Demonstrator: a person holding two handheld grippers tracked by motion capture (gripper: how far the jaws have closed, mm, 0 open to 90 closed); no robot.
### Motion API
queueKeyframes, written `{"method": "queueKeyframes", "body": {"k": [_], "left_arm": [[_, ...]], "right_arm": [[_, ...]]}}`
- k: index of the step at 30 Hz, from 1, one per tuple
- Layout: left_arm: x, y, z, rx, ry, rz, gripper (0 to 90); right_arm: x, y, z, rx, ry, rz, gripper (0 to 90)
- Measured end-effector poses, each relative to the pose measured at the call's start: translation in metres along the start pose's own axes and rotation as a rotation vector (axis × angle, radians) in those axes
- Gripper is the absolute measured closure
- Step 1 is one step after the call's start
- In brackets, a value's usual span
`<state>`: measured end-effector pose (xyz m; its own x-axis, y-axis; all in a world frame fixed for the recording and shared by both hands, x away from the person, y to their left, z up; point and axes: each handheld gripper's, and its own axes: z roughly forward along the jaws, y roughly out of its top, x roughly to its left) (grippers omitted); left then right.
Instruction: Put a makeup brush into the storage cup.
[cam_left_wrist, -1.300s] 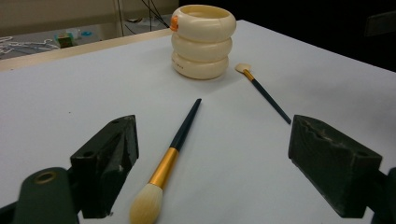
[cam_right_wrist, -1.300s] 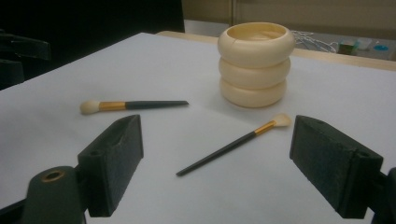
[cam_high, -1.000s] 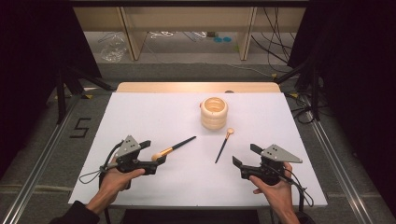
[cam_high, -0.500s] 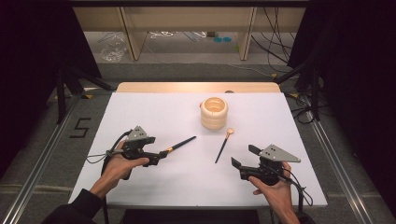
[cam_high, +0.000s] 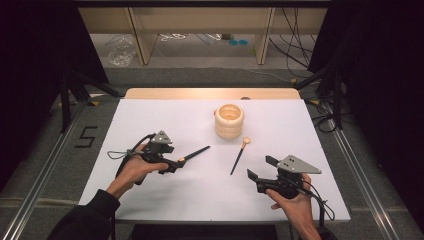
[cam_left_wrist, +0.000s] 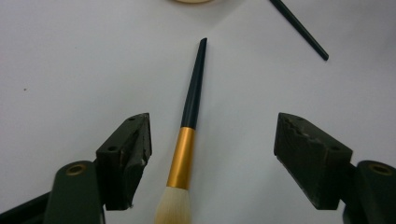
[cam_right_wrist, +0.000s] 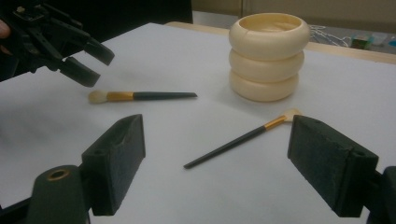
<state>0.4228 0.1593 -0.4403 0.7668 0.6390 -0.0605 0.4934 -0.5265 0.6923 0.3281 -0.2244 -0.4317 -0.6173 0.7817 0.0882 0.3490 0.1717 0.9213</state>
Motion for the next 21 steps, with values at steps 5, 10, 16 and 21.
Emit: {"method": "queueKeyframes", "body": {"k": [5,10,16,21], "left_arm": [[0.008,0.004,0.006,0.071,0.003,0.043,31.7],[0.013,0.010,0.012,0.105,0.007,0.046,36.3],[0.016,0.012,0.025,0.179,-0.011,0.080,41.2],[0.015,0.019,0.031,0.203,-0.020,0.078,45.1]], "right_arm": [[0.001,0.000,-0.001,0.023,0.006,0.010,20.0],[0.001,0.000,-0.002,0.037,-0.002,-0.004,20.1],[0.001,0.000,-0.001,0.037,0.002,-0.005,20.1],[0.000,0.000,-0.001,0.038,0.000,-0.003,20.2]]}}
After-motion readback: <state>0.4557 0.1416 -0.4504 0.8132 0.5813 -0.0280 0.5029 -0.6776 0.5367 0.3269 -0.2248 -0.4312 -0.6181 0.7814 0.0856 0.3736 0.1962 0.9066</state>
